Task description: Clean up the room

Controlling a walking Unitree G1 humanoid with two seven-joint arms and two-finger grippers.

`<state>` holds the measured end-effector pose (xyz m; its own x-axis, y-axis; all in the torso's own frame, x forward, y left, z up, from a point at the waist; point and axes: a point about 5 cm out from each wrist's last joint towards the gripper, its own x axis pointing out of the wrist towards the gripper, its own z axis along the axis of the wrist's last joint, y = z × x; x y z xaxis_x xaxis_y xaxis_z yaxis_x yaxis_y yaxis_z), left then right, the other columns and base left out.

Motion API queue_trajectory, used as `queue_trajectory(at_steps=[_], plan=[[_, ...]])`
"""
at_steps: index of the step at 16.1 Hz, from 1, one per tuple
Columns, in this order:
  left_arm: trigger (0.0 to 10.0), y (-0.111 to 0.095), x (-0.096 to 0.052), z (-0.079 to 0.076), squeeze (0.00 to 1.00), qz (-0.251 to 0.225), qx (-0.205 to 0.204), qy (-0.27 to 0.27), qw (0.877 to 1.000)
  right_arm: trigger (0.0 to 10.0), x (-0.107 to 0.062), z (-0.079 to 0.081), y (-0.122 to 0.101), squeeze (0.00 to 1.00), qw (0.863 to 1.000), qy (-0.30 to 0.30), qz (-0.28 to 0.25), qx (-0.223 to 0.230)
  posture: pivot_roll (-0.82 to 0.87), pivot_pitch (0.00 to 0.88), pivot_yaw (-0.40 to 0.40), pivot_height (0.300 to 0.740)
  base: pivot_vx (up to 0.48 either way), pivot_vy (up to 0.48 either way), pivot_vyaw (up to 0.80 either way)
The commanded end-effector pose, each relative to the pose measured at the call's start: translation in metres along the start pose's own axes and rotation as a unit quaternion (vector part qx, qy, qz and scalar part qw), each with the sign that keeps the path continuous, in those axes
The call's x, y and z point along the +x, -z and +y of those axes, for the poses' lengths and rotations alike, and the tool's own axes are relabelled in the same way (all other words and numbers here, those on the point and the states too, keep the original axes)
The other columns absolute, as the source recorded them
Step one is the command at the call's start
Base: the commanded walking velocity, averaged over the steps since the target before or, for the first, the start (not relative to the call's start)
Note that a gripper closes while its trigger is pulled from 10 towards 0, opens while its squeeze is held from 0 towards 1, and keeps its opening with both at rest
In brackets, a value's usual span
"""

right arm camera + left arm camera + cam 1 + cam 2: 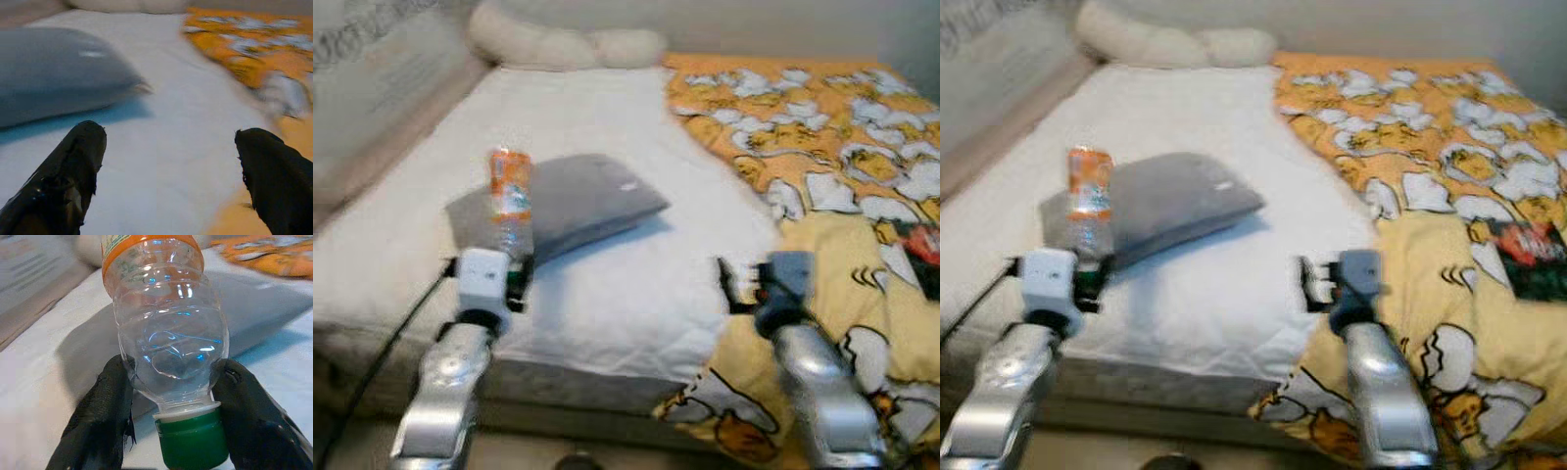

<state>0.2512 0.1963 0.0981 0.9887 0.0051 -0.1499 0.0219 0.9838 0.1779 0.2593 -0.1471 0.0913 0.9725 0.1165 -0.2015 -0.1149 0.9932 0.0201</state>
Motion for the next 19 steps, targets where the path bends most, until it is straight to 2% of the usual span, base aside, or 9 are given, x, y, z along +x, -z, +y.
queue_trajectory(at_steps=[1, 6, 9, 11, 14, 16, 17, 18, 19], plan=[[10.0, -0.004, 0.000, -0.002, 0.00, -0.012, -0.002, -0.003, 1.000, 10.0, 0.003, -0.003, -0.003, 0.00, 1.000, -0.001, -0.003, -0.008, -0.01, 0.000, -0.006, 0.740, 0.000, 0.000, 0.80], [10.0, -0.012, 0.007, -0.014, 0.00, -0.015, -0.002, 0.037, 0.999, 10.0, -0.002, -0.017, -0.007, 0.00, 1.000, 0.010, -0.011, -0.001, -0.06, 0.000, 0.051, 0.740, 0.000, 0.000, 0.80], [10.0, -0.009, 0.001, -0.007, 0.00, -0.010, -0.009, 0.022, 1.000, 10.0, -0.008, -0.017, 0.002, 0.00, 0.999, 0.027, 0.001, 0.019, -0.03, 0.000, 0.018, 0.740, 0.000, 0.000, 0.80], [10.0, -0.010, 0.008, -0.004, 0.00, -0.009, -0.014, 0.006, 1.000, 10.0, -0.001, -0.015, -0.002, 0.00, 0.999, 0.024, -0.006, 0.025, -0.05, 0.000, 0.066, 0.740, 0.000, 0.000, 0.80], [10.0, -0.014, 0.013, -0.017, 0.00, -0.006, -0.016, 0.043, 0.999, 10.0, -0.002, -0.021, -0.006, 0.00, 0.999, 0.030, -0.010, 0.010, -0.09, 0.000, 0.072, 0.740, 0.000, 0.000, 0.80], [10.0, -0.007, 0.015, -0.010, 0.00, 0.004, -0.051, 0.013, 0.999, 10.0, -0.009, -0.011, -0.004, 0.00, 0.999, 0.025, -0.009, 0.021, -0.12, 0.000, 0.049, 0.740, 0.000, 0.000, 0.80], [10.0, 0.002, 0.016, -0.008, 0.00, 0.019, -0.036, -0.003, 0.999, 10.0, -0.012, -0.004, 0.002, 0.00, 1.000, 0.022, 0.007, 0.009, -0.12, 0.000, 0.064, 0.740, 0.000, 0.000, 0.80], [7.1, -0.003, 0.017, -0.016, 0.00, 0.016, -0.050, 0.022, 0.998, 10.0, -0.013, -0.001, -0.004, 0.00, 1.000, 0.002, -0.008, 0.022, -0.10, 0.000, 0.056, 0.740, 0.000, 0.000, 0.80], [0.0, -0.008, 0.016, -0.023, 0.00, 0.004, -0.044, 0.050, 0.998, 10.0, -0.010, -0.005, 0.000, 0.00, 1.000, 0.006, -0.003, 0.023, -0.07, 0.000, 0.027, 0.740, 0.000, 0.000, 0.80]])
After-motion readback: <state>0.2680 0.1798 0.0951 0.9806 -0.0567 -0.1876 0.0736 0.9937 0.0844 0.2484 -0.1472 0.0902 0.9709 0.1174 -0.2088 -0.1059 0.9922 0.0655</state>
